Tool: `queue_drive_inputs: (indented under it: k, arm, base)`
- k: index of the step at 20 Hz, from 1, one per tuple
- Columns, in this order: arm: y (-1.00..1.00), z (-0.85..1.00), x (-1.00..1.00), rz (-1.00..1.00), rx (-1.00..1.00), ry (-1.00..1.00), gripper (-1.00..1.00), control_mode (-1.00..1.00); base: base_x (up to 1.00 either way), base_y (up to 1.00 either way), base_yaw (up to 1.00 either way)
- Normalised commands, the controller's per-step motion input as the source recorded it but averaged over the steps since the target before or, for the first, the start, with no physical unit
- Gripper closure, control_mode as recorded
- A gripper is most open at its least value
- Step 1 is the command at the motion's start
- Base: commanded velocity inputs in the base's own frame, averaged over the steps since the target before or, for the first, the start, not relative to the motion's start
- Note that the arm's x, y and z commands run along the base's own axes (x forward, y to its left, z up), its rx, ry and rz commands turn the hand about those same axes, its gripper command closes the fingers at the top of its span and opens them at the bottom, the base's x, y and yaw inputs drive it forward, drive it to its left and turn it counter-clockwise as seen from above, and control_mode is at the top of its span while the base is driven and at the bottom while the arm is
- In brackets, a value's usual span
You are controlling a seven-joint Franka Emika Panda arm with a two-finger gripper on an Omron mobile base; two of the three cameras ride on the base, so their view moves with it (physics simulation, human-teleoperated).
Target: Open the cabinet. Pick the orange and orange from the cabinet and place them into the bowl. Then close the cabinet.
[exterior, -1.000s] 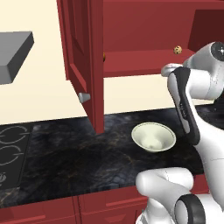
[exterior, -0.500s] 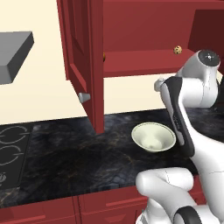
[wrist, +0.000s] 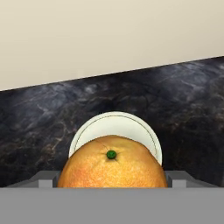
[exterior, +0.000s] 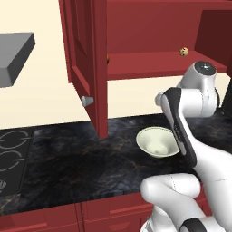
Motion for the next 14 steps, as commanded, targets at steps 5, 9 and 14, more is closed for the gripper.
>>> queue_drive_inputs:
  k: [5, 9, 14]
  arm:
    - [0.09, -0.41, 0.0, 0.0, 0.0, 0.08, 1.0, -1.0]
    - [0.0, -0.32, 0.0, 0.0, 0.0, 0.04, 1.0, -1.0]
    - [0.0, -0.28, 0.0, 0.0, 0.0, 0.01, 1.0, -1.0]
  base:
    - [0.0, 0.0, 0.0]
    - [0.0, 0.0, 0.0]
    - [0.0, 0.0, 0.0]
